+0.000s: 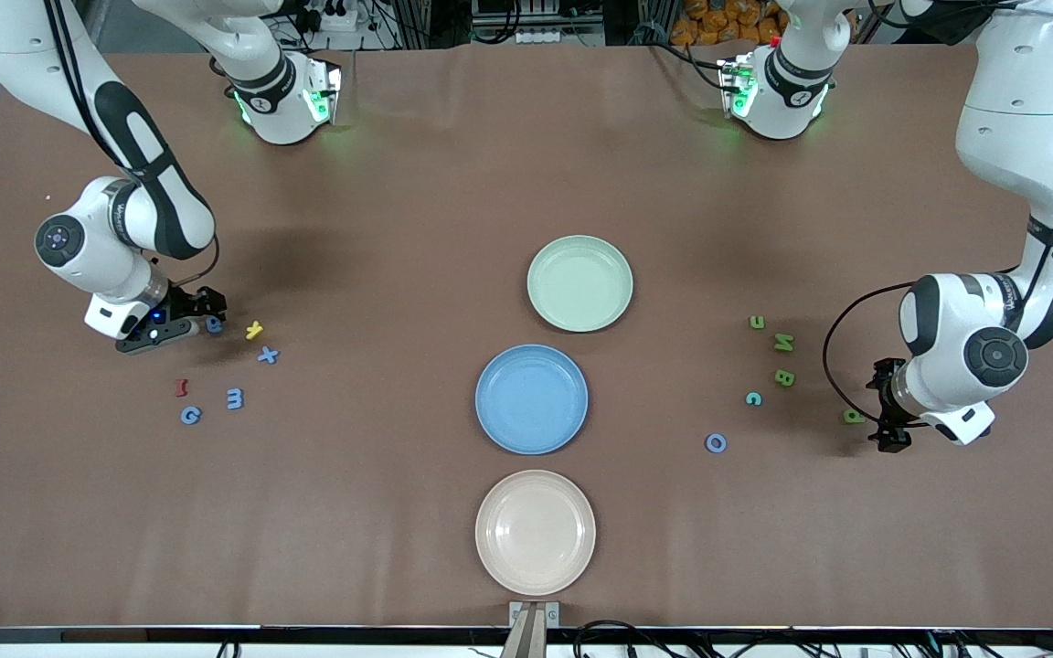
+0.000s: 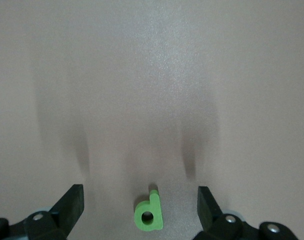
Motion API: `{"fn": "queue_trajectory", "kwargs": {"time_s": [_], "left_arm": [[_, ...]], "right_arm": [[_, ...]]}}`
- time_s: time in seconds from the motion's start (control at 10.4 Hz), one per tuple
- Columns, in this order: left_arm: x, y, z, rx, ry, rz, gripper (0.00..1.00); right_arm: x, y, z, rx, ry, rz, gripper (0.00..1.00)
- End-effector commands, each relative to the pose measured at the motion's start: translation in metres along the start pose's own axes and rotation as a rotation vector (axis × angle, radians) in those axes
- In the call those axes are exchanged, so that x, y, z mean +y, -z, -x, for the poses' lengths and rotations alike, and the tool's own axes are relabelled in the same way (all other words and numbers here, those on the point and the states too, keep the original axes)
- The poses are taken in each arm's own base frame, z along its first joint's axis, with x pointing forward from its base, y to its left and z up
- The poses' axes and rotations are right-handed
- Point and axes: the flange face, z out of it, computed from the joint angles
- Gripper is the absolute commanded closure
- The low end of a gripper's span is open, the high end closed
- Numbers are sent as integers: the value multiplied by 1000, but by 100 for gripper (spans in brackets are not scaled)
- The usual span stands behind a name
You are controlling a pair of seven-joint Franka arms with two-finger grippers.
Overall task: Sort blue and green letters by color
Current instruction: 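Grasp the green d with the left gripper while the right gripper lowers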
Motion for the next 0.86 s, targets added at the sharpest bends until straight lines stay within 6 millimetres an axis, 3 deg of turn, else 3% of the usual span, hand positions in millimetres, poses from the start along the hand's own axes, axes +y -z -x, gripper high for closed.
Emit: {"fn": "queue_trajectory", "kwargs": {"time_s": [0.0, 0.48, 0.77], "left_arm": [[1, -7, 12, 10, -20, 46, 0], [3, -18, 22, 15, -55, 47, 0], [2, -19, 23, 15, -57, 45, 0]], "right_arm": [[-3, -1, 9, 13, 7, -3, 0], [-8, -3, 6, 11, 4, -5, 31], [-26, -1, -6, 15, -29, -5, 36]]}}
